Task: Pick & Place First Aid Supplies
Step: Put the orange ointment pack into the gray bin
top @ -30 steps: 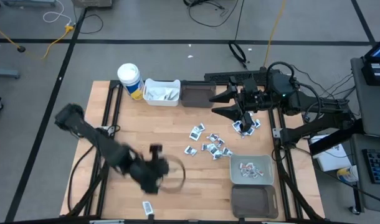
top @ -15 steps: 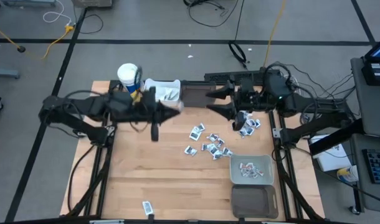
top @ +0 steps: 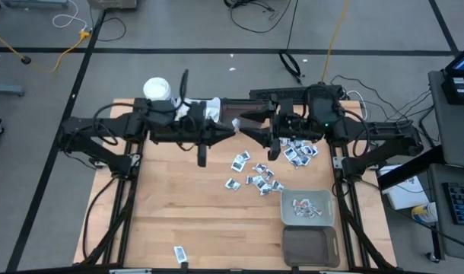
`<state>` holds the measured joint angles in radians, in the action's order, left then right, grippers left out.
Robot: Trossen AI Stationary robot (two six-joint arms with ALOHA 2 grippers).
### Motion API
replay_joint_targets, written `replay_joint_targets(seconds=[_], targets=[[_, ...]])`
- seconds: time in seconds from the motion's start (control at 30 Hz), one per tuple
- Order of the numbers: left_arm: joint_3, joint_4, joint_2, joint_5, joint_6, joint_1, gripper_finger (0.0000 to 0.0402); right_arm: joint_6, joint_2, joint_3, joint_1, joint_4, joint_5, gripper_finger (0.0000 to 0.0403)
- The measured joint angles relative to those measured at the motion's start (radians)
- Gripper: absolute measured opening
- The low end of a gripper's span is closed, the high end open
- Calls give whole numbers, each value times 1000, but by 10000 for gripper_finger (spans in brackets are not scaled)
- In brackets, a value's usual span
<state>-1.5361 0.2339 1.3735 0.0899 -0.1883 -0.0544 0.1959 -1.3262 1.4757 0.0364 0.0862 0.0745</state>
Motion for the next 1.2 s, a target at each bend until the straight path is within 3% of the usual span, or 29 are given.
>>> replay_joint_targets(seconds=[0.27, 0.37, 0.53, 0.67, 0.77, 0.87, 1.0, 1.2], targets=[[-71, 2, 64, -8, 22, 0, 0, 47, 0, 0, 7, -20, -26, 189], [-75, 0, 63, -6, 25, 1, 0, 56, 0, 0, 11, -25, -46, 144], [-76, 6, 63, -7, 12, 3, 0, 53, 0, 0, 11, -25, -75, 22], [-76, 3, 63, -16, 11, 3, 5, 50, 3, 0, 11, -16, -69, 6], [-76, 17, 59, -57, 5, -1, 31, 54, 12, 0, 11, -31, -75, 3], [-75, 44, 41, -140, -34, -1, 79, 90, 62, 0, 13, -136, -79, 2], [-77, 123, -1, -149, -60, -11, 143, 162, 146, 1, 47, -392, -78, 1], [-74, 157, -30, -115, -110, -11, 185, 358, 236, 0, 138, -784, -80, 1]])
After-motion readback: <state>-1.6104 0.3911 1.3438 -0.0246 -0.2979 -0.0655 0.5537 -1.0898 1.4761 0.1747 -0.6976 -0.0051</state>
